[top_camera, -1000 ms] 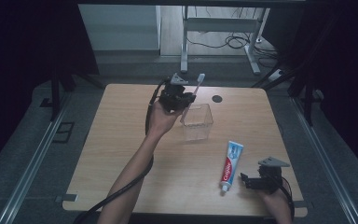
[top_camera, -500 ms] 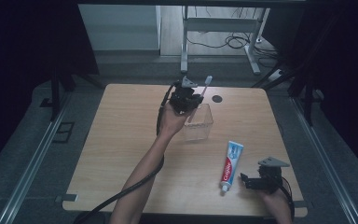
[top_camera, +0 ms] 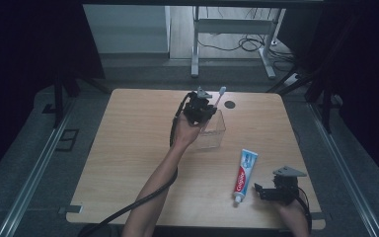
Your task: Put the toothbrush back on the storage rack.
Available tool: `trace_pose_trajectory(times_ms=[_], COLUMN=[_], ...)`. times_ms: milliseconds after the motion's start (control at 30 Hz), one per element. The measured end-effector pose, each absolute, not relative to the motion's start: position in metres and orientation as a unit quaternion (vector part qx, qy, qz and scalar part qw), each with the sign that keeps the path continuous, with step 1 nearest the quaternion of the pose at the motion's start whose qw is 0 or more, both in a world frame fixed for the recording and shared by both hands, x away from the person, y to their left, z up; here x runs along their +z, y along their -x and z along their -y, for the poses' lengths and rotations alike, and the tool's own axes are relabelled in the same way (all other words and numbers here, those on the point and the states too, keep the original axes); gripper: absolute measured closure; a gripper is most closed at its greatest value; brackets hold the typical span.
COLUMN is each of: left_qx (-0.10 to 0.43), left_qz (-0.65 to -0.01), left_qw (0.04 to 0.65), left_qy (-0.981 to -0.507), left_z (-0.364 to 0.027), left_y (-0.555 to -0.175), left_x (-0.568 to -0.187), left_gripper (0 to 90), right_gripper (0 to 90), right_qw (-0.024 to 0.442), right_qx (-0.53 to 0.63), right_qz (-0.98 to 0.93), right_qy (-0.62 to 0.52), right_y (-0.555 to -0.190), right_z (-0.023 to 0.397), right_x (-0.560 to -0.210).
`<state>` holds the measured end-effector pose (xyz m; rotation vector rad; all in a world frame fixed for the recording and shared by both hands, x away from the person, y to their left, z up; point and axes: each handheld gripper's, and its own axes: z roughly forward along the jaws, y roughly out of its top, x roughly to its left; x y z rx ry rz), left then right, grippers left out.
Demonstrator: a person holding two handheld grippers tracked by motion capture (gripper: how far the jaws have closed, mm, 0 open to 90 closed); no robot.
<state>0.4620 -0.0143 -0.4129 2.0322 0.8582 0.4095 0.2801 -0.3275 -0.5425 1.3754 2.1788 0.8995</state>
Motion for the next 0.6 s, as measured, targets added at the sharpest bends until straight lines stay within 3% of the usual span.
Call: trace_pose_trajectory(times_ms=[600], left_qx=[0.170], left_qz=[-0.346], left_qw=[0.398], left_qy=[-0.832], left_z=[0.026], left_y=[-0.463], left_x=[-0.439], left_gripper=[79.2], right_gripper=[0.9], right_qw=[0.205], right_qx=[0.323], right_qz=[-0.782], right_qy=[-0.492], right_y=[-0.280], right_z=[0.327], right_x=[-0.543])
